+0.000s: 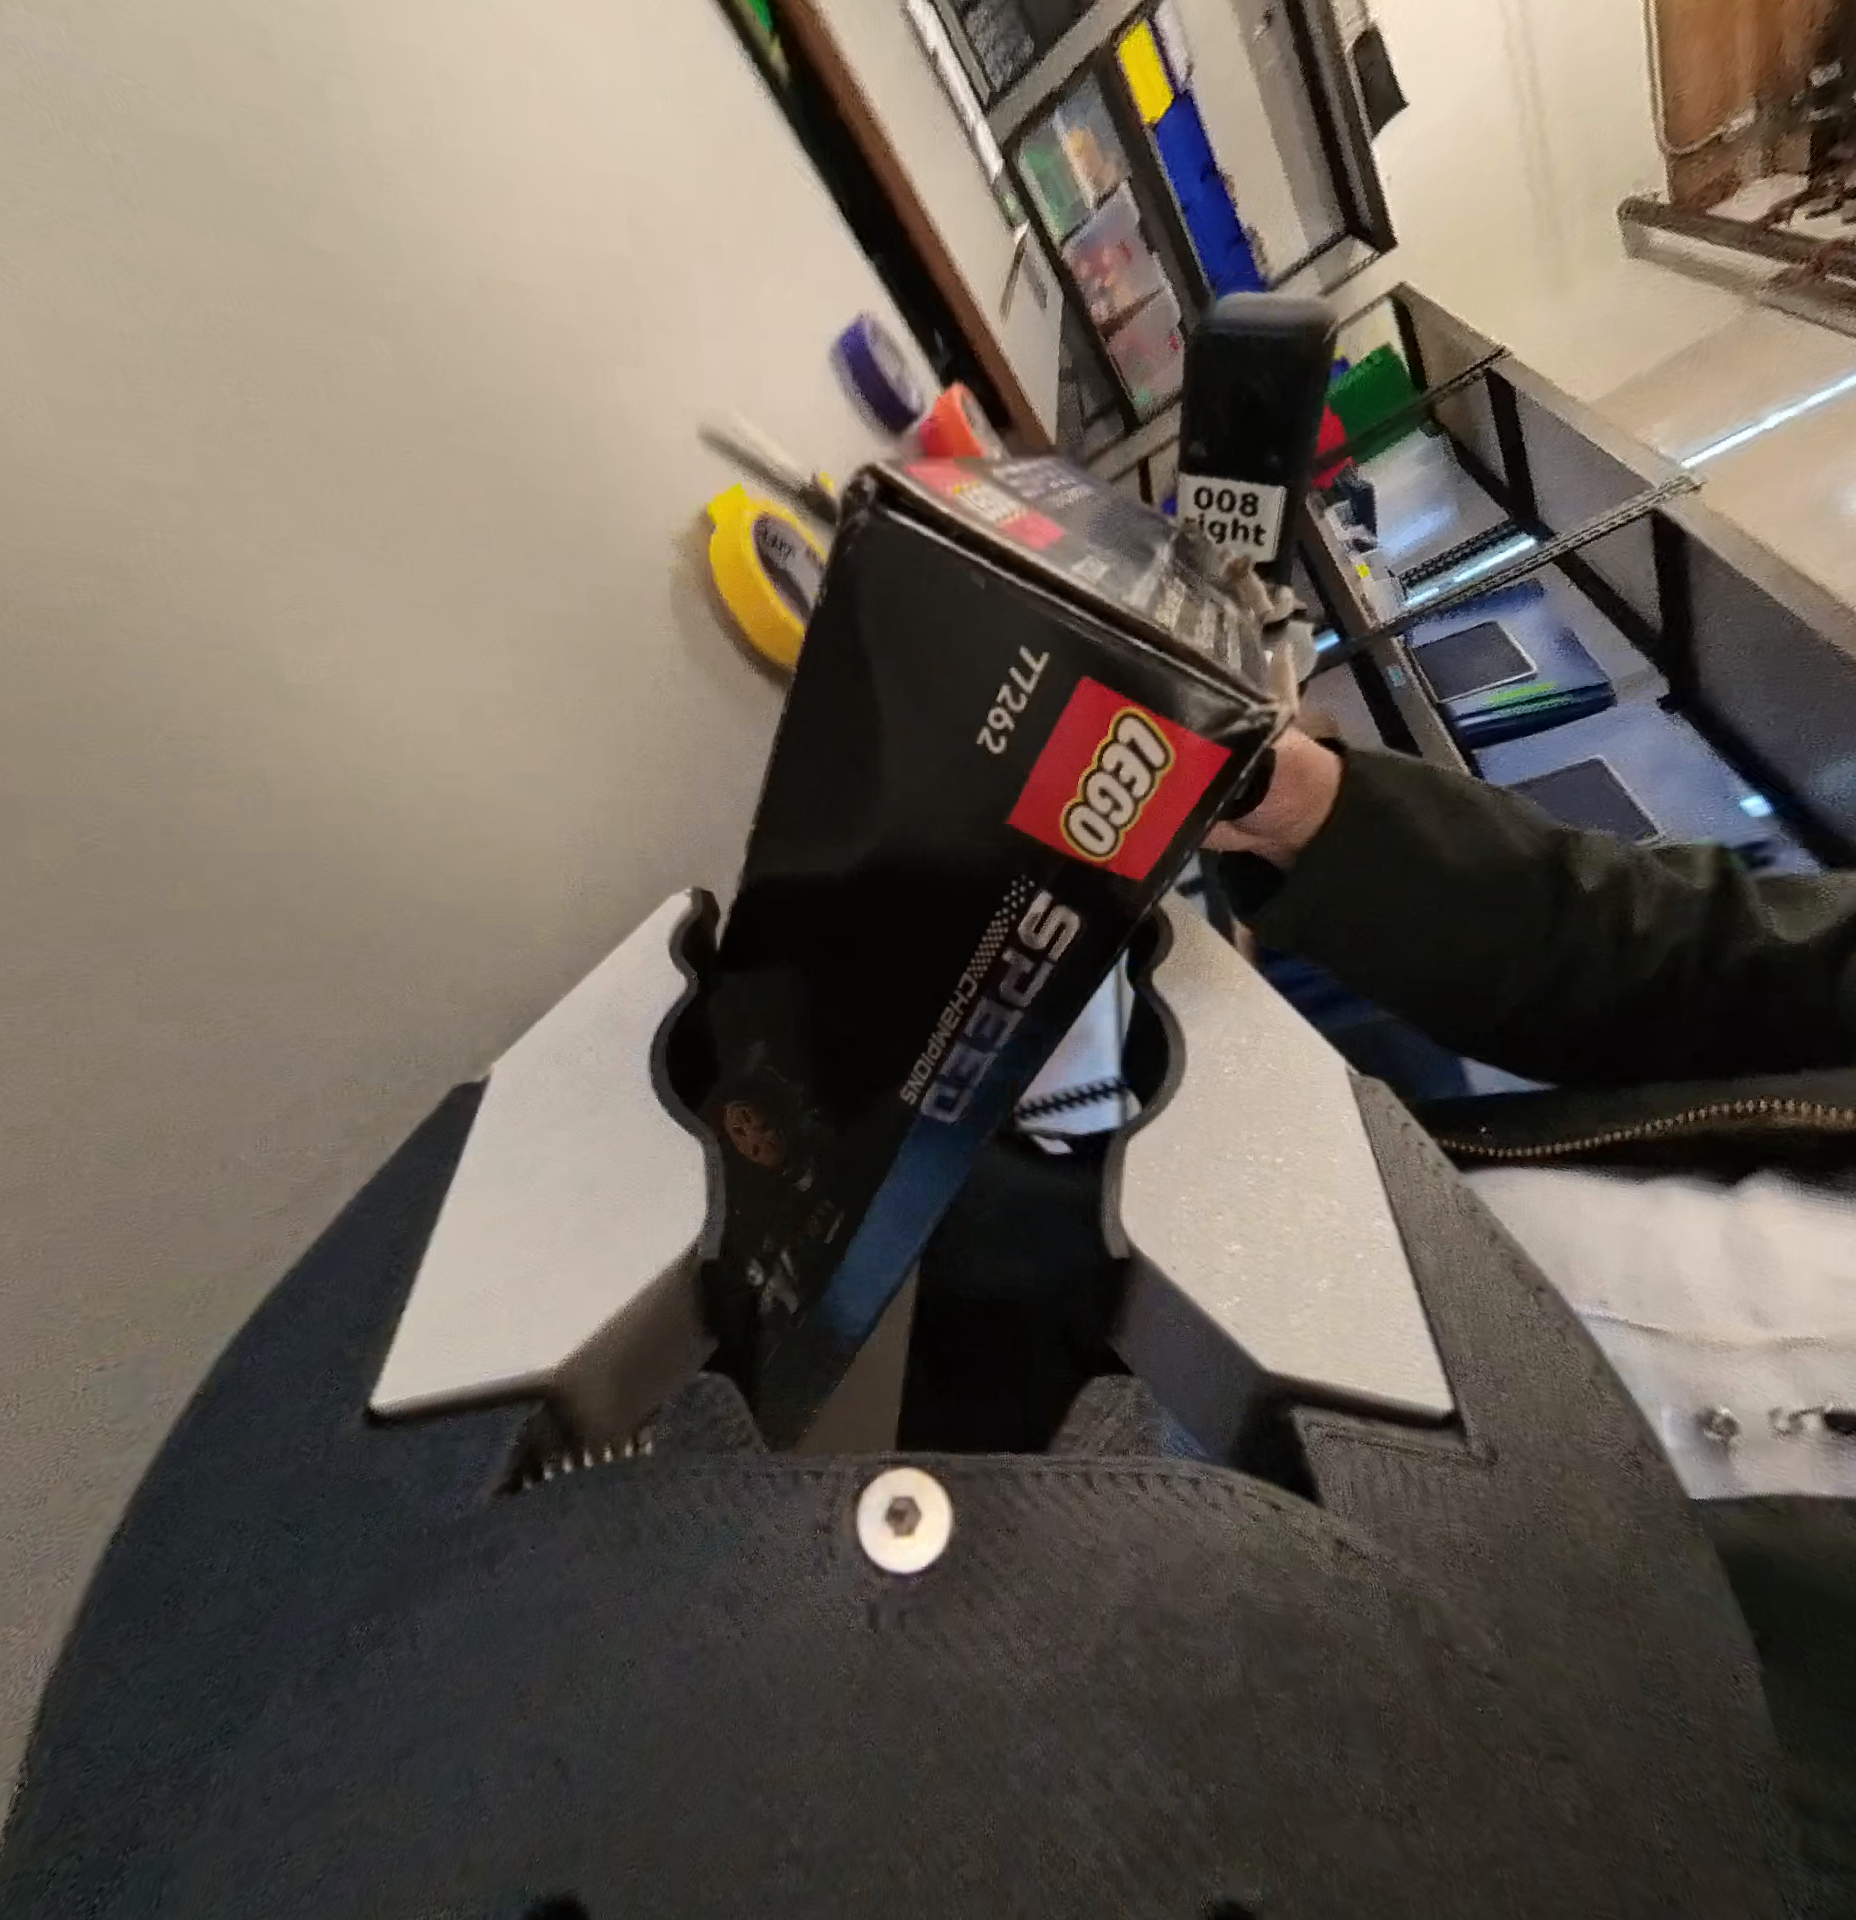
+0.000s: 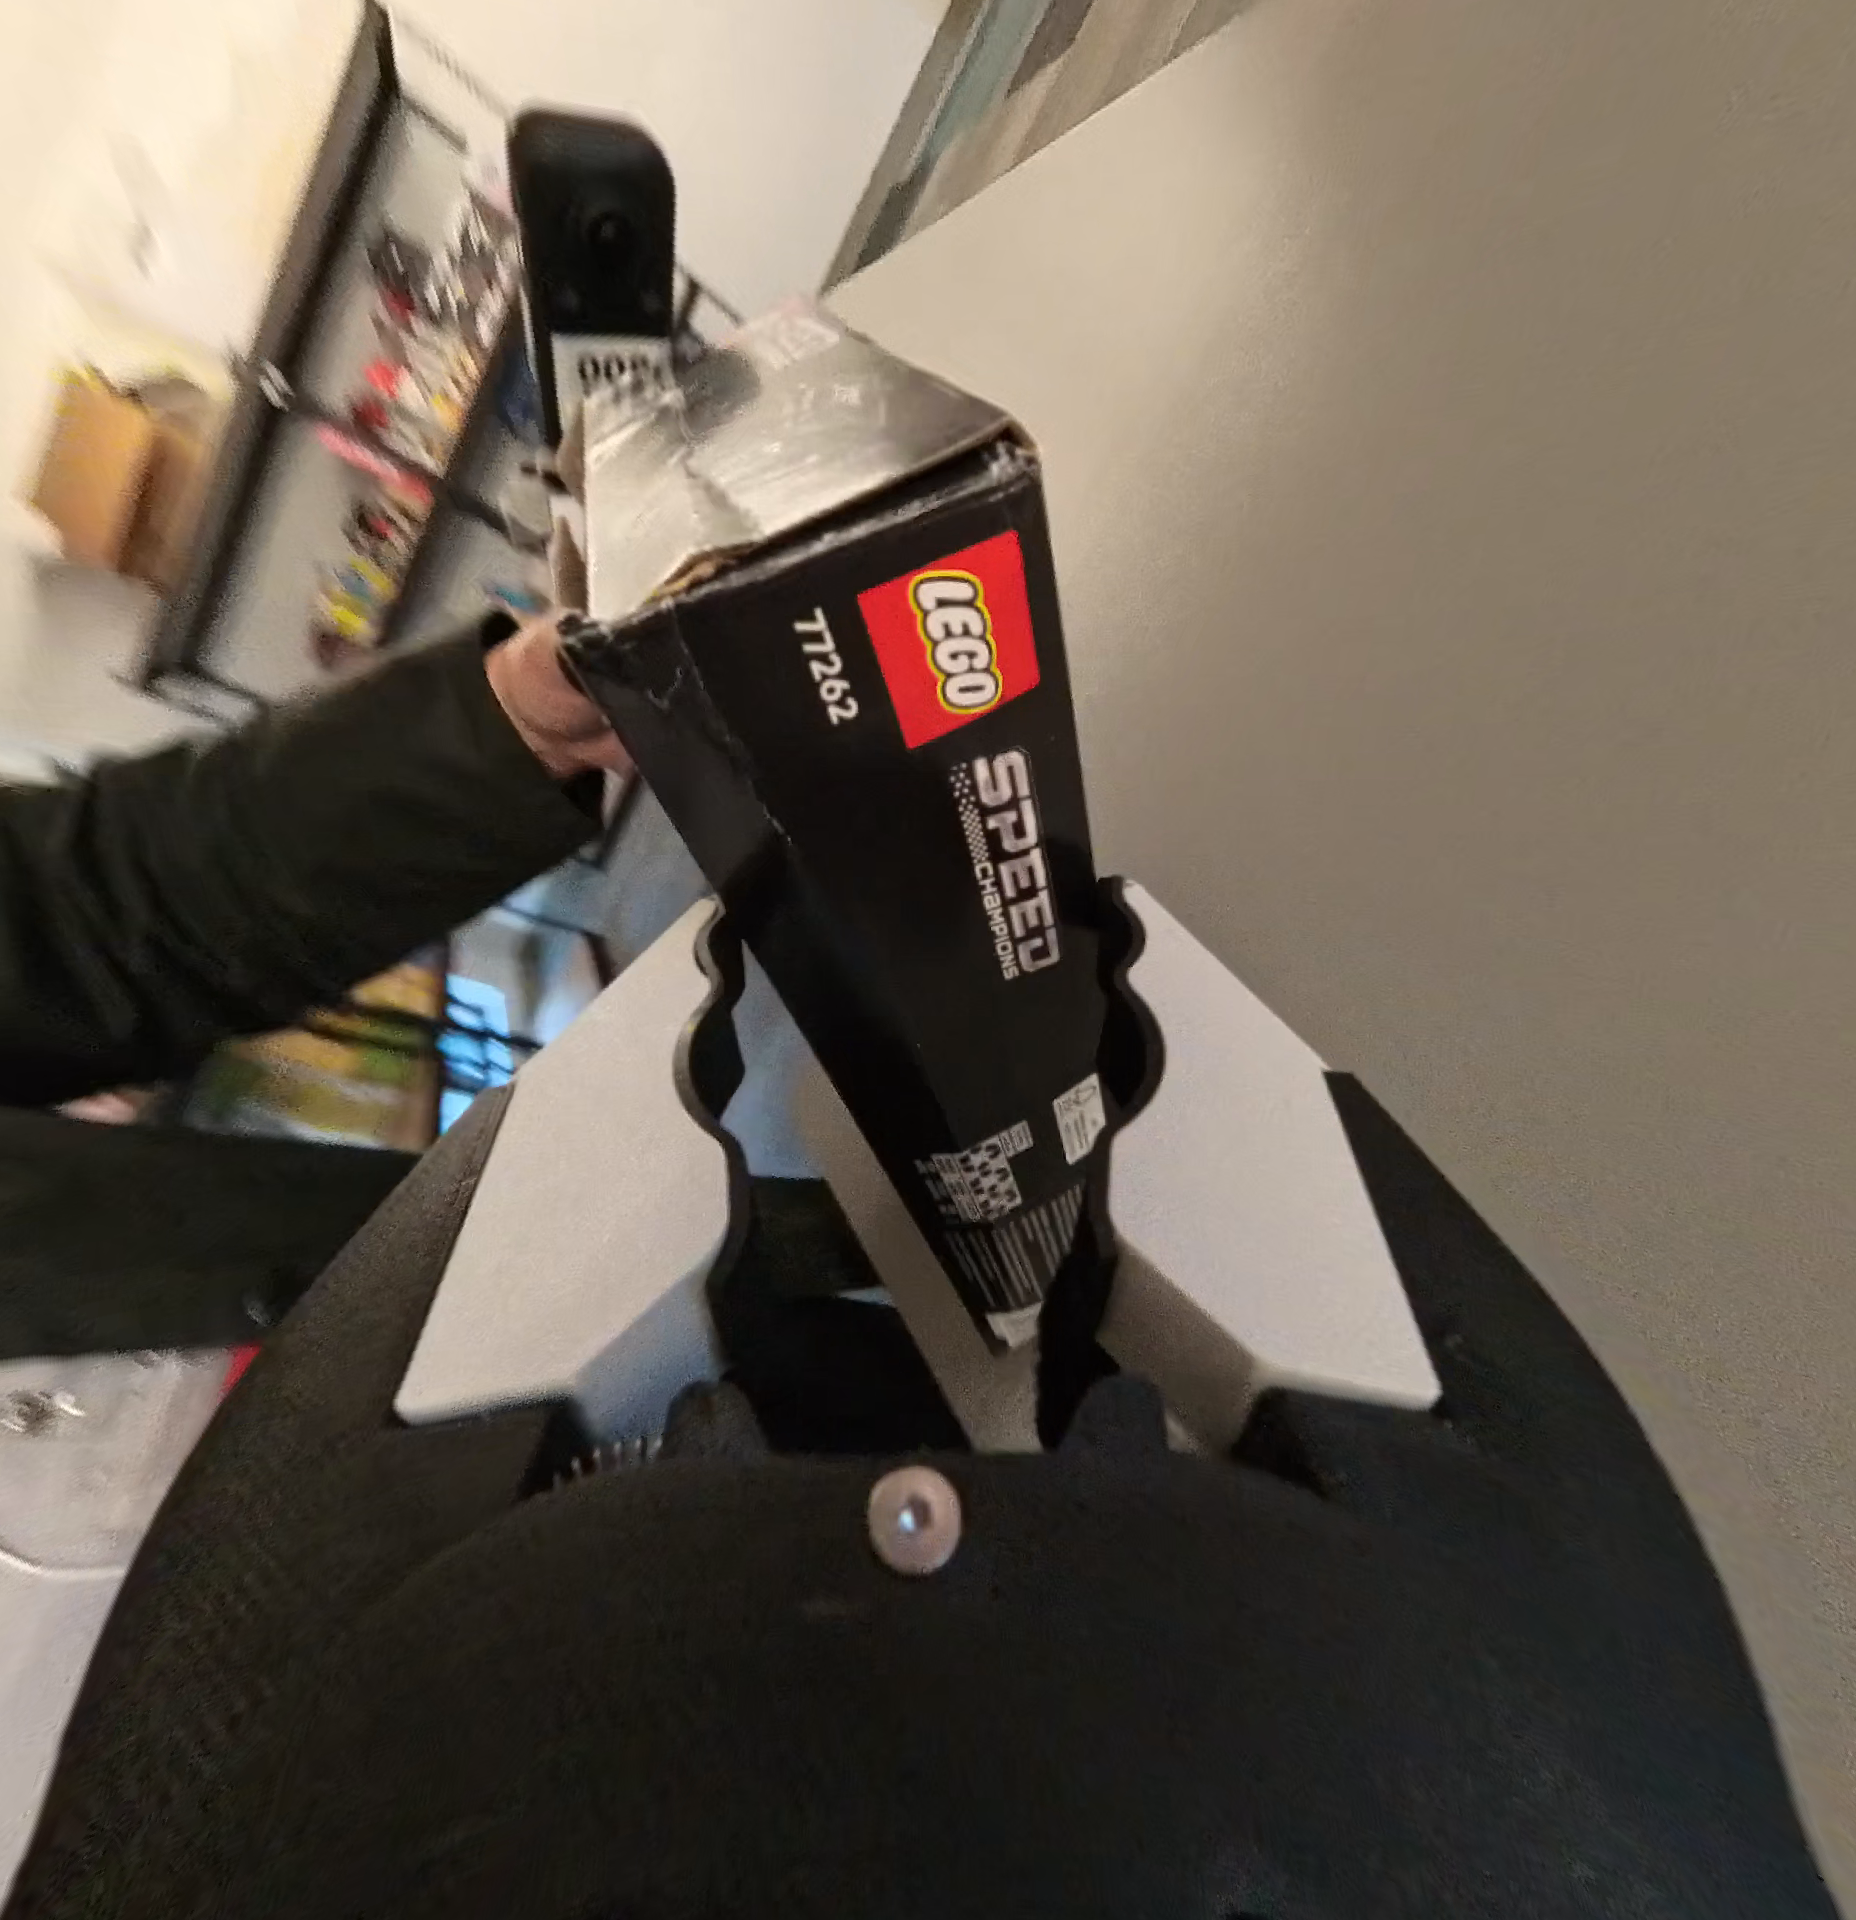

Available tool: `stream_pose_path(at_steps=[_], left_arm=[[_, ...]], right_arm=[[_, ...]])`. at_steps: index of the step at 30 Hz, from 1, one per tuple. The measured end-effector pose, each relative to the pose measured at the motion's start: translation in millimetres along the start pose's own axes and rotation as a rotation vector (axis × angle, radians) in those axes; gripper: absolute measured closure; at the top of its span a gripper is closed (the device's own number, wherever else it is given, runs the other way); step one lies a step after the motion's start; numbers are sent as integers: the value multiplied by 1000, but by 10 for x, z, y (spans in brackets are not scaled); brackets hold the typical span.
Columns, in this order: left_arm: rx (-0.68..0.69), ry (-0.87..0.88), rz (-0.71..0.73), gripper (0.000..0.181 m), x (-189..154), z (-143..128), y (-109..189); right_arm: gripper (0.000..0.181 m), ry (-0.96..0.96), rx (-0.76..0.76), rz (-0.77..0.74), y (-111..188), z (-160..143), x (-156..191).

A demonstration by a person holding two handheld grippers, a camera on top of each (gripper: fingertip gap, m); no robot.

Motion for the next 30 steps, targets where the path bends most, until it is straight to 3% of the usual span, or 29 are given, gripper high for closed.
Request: stream_pose_path(at_steps=[4, 11, 14, 19, 23, 30], left_arm=[[100, 145, -11, 105, 205, -4, -130], [219, 134, -15, 105, 201, 172, -472], [240, 109, -21, 105, 213, 168, -696], [366, 90, -61, 105, 247, -104, -1012], [413, 94, -86, 105, 274, -263, -1078], [390, 116, -76, 105, 318, -302, -1052]], right_arm=[[114, -183, -86, 33, 7, -87, -239], [115, -287, -232, 11, 249, -316, -299], [115, -377, -243, -7, 335, -570, -267], [115, -529, -176, -26, 294, -1132, -141], [116, -591, -166, -12, 237, -1352, -75], [116, -605, -161, -2, 203, -1371, -99]])
Point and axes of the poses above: each gripper's, where its closed fingertips meet, y back along the fingers, z out of its top, x = y × z across the jaws, the point moved 6 cm from there along y, back along the fingers, and after that the axes turned 1 degree about y, right-handed, at the moved point
